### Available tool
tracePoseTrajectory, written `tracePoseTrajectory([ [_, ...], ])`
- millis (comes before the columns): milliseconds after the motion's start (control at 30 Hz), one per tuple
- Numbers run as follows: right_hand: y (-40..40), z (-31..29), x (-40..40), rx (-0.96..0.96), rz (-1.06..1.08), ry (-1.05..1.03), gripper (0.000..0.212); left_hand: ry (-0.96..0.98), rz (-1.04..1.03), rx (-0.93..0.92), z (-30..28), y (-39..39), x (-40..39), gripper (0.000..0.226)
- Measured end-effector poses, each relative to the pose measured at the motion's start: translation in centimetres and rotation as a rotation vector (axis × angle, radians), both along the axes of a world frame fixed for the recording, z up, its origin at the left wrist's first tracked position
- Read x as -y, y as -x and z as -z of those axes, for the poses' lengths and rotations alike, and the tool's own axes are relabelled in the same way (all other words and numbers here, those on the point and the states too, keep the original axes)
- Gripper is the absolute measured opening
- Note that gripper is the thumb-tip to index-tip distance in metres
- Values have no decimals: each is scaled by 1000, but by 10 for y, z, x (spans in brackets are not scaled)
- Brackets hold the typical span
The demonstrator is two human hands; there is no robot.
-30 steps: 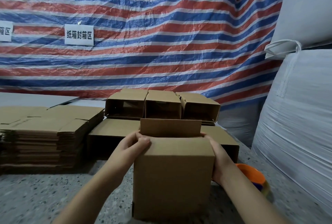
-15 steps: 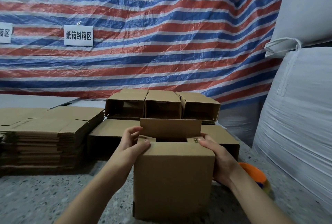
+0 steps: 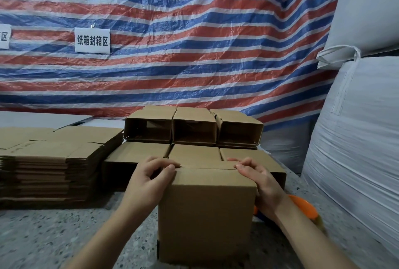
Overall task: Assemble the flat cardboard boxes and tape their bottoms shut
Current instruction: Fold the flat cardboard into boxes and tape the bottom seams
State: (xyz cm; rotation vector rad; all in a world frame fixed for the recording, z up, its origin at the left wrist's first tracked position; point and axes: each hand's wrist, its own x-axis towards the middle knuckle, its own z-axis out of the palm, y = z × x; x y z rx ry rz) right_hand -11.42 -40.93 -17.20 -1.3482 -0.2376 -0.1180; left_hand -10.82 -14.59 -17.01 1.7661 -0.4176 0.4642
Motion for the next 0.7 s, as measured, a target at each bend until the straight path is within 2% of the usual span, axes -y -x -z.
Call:
tracePoseTrajectory([
  [100, 1, 1, -3, -4, 17, -22, 12, -30, -16, -5, -4, 5, 0, 17],
  [167, 2, 0, -4, -9, 23, -8, 13, -125, -41, 11, -10, 7, -1, 17],
  [233, 3, -3, -4, -17, 36, 23, 15, -400, -157, 66, -17, 10, -1, 19],
  [300, 4, -5, -4, -21, 43, 54, 16, -735, -297, 188, -28, 17, 6, 34],
  [367, 4, -5, -5, -23, 51, 57, 15, -889, -247, 247, -38, 24, 21, 54],
  [433, 4, -5, -5, -35, 55, 55, 15, -948, -80, 249, -43, 23, 39, 60],
  [500, 5, -5, -6, -44, 54, 57, 12, -1037, 24, 233, -45, 16, 53, 55],
  [600, 7, -6, -6, -55, 59, 68, 12, -1077, 69, 184, -41, 3, 55, 55],
  [700, 9, -12, -3, -68, 40, 162, 25, -1092, 72, 196, -36, -3, 53, 60],
])
